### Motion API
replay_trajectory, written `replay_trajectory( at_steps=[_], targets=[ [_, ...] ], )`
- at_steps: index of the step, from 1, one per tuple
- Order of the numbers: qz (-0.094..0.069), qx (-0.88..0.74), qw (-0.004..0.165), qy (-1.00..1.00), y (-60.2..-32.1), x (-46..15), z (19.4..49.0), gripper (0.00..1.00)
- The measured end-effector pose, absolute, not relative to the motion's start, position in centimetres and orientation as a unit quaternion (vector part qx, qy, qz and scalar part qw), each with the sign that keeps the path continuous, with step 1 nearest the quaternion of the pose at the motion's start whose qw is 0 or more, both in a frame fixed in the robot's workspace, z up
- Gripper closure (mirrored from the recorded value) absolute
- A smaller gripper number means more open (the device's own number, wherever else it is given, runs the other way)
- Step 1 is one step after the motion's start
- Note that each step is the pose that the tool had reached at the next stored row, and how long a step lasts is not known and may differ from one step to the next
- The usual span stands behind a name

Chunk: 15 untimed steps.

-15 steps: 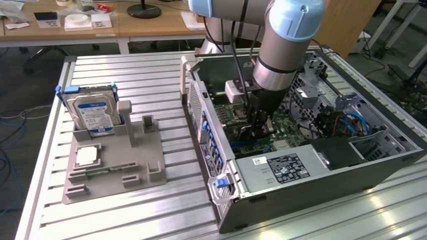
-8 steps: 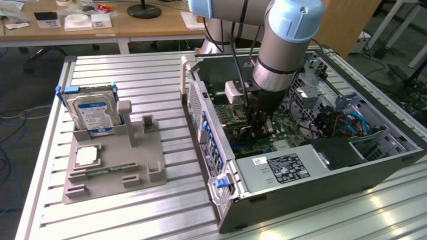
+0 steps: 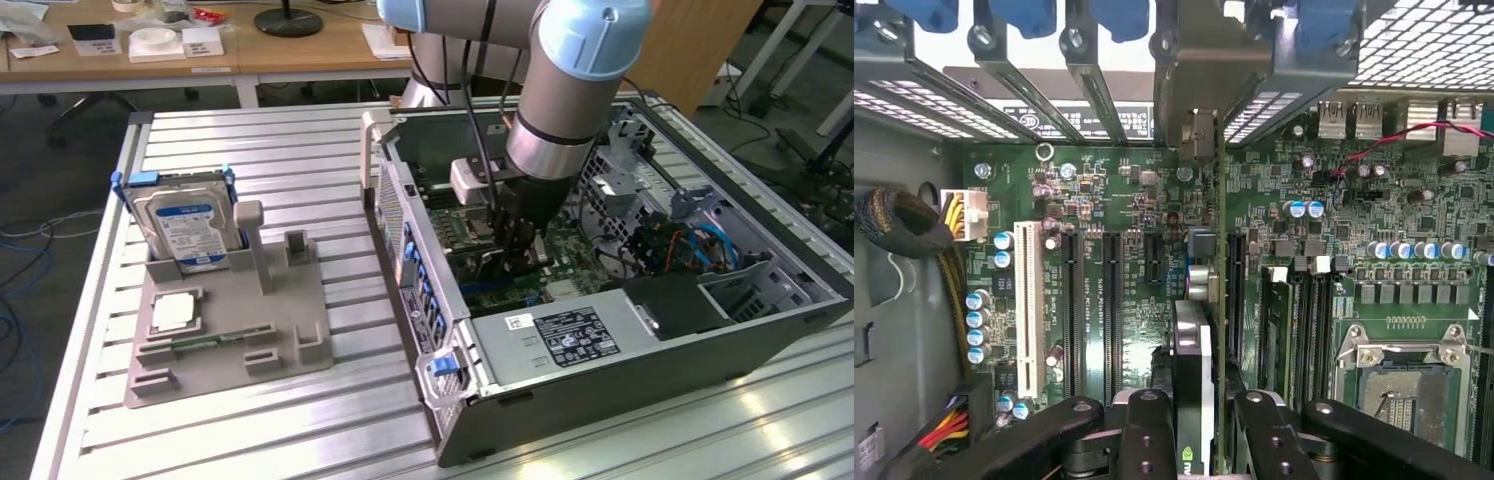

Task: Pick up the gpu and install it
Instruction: 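Insert the gpu into the slot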

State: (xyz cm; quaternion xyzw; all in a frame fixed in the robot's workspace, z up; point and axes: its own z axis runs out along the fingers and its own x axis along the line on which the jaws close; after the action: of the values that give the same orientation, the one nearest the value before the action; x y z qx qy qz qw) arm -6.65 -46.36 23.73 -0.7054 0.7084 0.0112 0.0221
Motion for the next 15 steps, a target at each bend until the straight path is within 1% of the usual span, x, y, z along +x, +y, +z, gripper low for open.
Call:
replay_trajectory(
  at_steps=[15],
  targets=[
    [0.013, -0.705, 0.020, 0.709, -46.39, -6.70, 23.54, 0.72]
  ],
)
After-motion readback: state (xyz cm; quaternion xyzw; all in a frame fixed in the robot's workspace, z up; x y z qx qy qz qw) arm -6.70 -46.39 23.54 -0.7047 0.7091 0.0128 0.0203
